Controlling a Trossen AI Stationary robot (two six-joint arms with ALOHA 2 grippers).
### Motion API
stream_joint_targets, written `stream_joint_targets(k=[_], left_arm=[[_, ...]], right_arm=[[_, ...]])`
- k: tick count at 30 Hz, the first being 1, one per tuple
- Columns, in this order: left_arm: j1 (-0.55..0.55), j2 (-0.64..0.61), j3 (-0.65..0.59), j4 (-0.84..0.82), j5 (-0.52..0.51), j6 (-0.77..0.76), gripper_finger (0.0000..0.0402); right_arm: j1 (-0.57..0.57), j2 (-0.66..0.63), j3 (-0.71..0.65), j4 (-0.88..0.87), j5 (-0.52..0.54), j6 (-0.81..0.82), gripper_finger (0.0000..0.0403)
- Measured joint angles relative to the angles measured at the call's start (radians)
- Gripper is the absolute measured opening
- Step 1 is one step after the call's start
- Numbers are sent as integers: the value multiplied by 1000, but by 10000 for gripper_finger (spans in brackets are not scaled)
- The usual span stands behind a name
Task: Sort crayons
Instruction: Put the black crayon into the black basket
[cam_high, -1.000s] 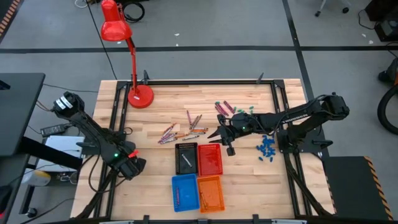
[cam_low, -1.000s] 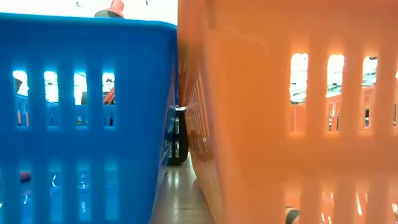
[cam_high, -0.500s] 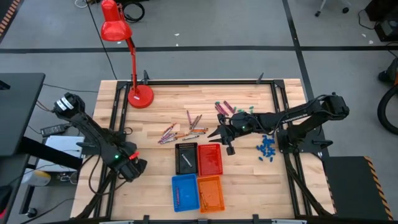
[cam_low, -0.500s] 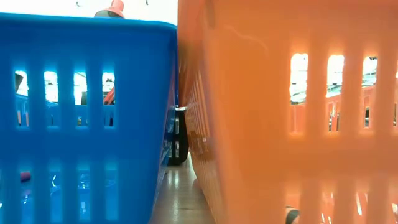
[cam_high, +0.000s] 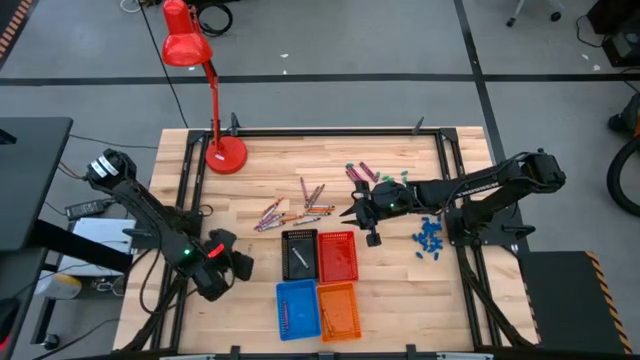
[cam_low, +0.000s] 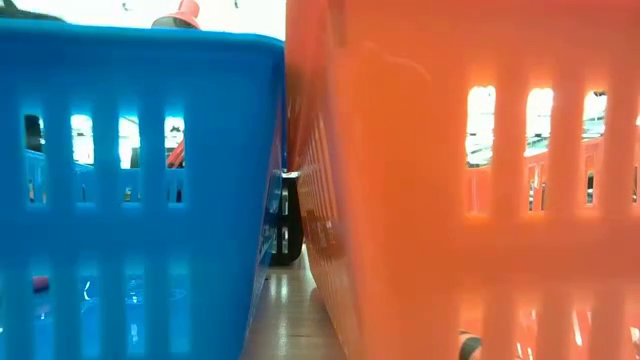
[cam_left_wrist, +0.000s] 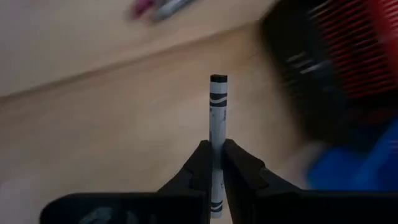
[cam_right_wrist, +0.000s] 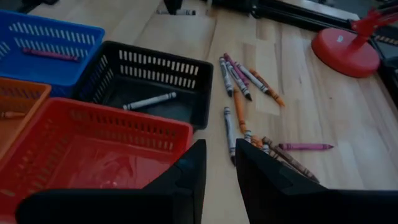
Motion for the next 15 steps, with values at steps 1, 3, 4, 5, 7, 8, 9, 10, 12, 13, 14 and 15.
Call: stream_joint_targets(k=[1, 3, 4, 5, 7, 8, 9, 10, 12, 13, 14, 15], left_arm=[[8, 0, 0, 32, -41, 20, 29], [31, 0, 0, 101, -98, 70, 29], [47, 0, 0, 140, -110, 105, 30], [64, 4, 1, 183, -121, 147, 30], [101, 19, 2, 272, -132, 223, 30], [120, 27, 2, 318, -135, 263, 30], [138, 39, 2, 372, -137, 305, 30], [156, 54, 2, 426, -139, 344, 30], [188, 81, 2, 524, -139, 413, 30], [202, 93, 2, 571, -138, 442, 30], [214, 106, 2, 621, -137, 469, 30], [226, 122, 2, 664, -136, 498, 30]], right_arm=[[0, 0, 0, 8, 0, 0, 91], [0, 1, 0, 22, 0, -2, 91], [0, 1, 0, 23, 0, -4, 91], [0, 1, 0, 24, 0, -6, 91], [-1, 1, 0, 31, 0, -7, 91], [-3, 1, 0, 32, 0, -7, 91], [-4, 1, 0, 32, -1, -7, 91], [-6, 2, 0, 32, -4, -6, 91], [-7, 2, 0, 32, -4, -5, 91], [-7, 2, 0, 32, -5, -5, 91], [-6, 2, 0, 32, -5, -4, 91], [-6, 2, 0, 32, -6, -1, 91]])
